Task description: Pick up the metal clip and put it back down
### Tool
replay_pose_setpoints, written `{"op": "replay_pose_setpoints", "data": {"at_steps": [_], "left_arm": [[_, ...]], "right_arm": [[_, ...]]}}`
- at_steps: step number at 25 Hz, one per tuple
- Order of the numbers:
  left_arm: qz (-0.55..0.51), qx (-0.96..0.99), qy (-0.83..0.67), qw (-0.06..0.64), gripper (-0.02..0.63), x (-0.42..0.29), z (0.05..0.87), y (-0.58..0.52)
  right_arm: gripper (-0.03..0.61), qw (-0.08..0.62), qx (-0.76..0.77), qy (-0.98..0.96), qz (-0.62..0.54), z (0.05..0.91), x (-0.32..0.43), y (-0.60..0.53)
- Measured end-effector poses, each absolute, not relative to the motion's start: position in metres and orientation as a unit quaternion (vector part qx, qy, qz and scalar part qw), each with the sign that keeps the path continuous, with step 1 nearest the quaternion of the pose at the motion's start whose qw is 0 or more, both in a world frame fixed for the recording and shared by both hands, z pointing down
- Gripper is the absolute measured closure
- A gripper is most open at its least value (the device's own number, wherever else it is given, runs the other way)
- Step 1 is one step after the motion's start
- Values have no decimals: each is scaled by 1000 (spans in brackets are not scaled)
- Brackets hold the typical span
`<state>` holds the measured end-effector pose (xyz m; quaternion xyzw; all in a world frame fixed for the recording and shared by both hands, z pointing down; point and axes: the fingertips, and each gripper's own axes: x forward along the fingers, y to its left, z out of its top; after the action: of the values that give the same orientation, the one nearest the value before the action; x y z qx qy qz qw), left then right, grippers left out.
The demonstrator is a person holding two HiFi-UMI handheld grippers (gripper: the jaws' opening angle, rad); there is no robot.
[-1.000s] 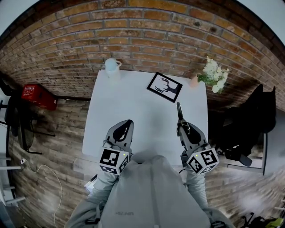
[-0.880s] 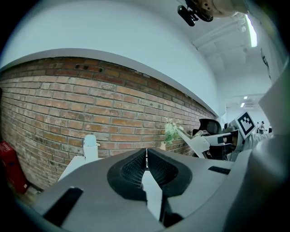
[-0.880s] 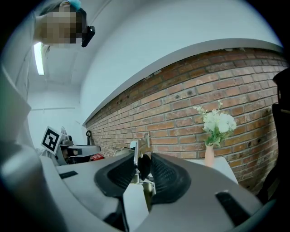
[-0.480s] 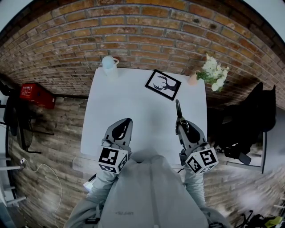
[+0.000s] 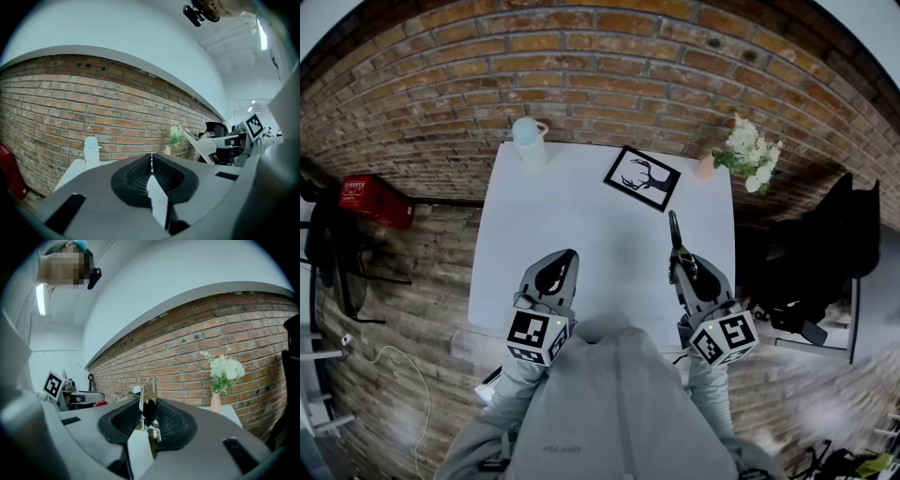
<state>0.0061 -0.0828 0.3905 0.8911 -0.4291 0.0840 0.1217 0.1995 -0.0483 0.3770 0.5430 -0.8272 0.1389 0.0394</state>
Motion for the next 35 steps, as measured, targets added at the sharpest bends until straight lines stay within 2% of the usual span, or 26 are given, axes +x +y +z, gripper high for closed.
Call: {"op": "replay_pose_setpoints", "data": {"at_steps": [4,13,28,35], "left_arm": [[84,891,-428,127,581,5,393,-84],[92,889,-426,141,581,-2,405,-87],[115,879,-428,177,581,-22,447,-93],[128,877,-422,192,582,-25,470,-95]], "right_arm": [[471,65,536,-833,123,377,194,-53],[472,175,490,-851,71,402,163,-72],[472,354,397,-847,14,507,105,-90],[471,412,369,-833,-17,562,90,-93]]}}
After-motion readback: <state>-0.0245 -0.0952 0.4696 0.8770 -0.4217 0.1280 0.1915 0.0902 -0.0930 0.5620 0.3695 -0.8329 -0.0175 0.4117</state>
